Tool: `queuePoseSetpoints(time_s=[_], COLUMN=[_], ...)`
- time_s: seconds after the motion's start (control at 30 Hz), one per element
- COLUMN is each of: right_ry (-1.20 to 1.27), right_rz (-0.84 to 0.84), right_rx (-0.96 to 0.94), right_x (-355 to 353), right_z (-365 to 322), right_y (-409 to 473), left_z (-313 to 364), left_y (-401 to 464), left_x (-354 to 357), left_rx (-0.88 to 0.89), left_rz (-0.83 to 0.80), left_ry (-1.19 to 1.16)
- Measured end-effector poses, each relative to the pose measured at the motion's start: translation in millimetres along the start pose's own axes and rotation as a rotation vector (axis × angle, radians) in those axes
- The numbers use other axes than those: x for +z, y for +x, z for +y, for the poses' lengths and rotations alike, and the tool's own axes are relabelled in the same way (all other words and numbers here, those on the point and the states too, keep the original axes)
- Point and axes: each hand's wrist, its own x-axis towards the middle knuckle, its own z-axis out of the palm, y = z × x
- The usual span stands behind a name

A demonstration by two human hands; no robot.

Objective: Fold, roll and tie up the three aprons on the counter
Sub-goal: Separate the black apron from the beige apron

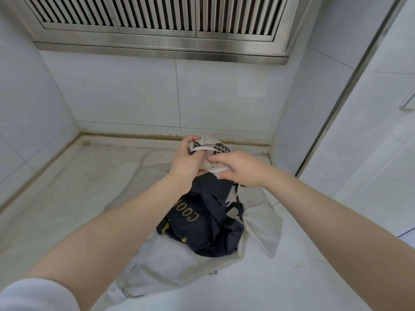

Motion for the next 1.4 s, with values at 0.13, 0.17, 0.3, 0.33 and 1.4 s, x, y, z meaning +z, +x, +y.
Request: queuePoseSetpoints(time_s=[0.13, 0.17, 0.3, 0.33, 1.4], right_ry=[0.165, 0.152, 0.424, 0.589, 1.694], right_rz=[0.084, 0.109, 0.093, 0.082, 0.636], right_rx=[0.155, 0.196, 0.409, 0.467, 0.431], right_x=[-19, -25, -30, -27, 15], right_z=[3, 5, 14, 15, -15], right_y=[-3, -5, -9, -9, 14], left_z=[-2, -3, -7, -6, -18], left_y=[5, 6, 7, 6, 17], left_x=[-4, -7, -13, -11, -6], left_rx=[0.201, 0.228, 0.213, 0.230, 0.306], left_rz=[-0.065, -0.106, -0.105, -0.085, 0.249], left_ry=[0.304, 0.365, 0.419, 0.429, 0.607])
